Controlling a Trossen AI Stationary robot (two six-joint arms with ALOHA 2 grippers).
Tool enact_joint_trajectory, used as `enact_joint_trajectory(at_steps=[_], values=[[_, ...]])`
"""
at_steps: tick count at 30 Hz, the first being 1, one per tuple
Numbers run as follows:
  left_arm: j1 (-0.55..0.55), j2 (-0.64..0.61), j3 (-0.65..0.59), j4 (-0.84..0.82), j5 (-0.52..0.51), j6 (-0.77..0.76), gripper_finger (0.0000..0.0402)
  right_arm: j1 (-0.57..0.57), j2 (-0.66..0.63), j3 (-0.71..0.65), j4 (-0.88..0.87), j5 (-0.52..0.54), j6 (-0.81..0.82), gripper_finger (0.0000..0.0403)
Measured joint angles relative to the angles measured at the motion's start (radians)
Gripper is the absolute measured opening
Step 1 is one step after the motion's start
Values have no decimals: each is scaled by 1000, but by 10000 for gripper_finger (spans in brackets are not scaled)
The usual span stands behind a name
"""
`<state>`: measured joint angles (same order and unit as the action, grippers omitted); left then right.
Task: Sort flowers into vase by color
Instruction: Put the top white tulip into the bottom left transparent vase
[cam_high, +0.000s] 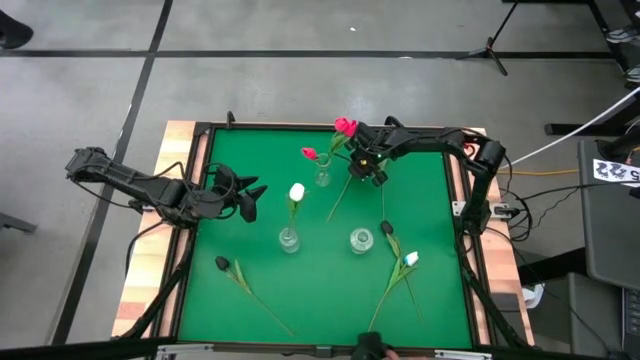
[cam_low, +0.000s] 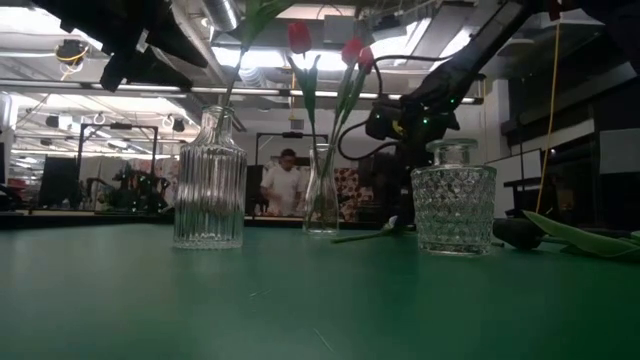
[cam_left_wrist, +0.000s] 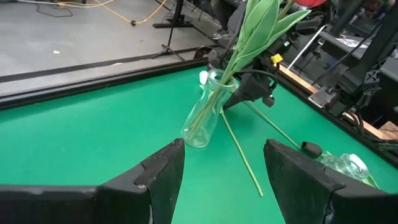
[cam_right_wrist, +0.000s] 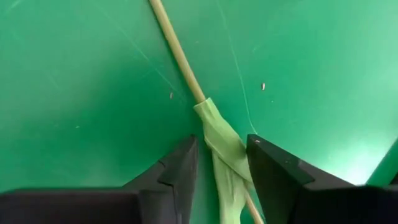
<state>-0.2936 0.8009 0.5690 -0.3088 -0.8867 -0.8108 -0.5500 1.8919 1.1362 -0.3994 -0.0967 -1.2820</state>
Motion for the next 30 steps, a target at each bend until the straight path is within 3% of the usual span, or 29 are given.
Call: enact_joint_trajectory(at_steps=[8,14,19,30], values=[[0,0,0,2,0,-2,217,3,1,0,-35,37,75,16],[0,0,0,5,0,-11,217,10,-2,-1,-42,68,155,35],[0,0,0,5,0,-32,217,7,-33,-5,-108,104,184,9],[0,0,0,6,1,-32,217,6,-166,-5,-234,190,225,9]])
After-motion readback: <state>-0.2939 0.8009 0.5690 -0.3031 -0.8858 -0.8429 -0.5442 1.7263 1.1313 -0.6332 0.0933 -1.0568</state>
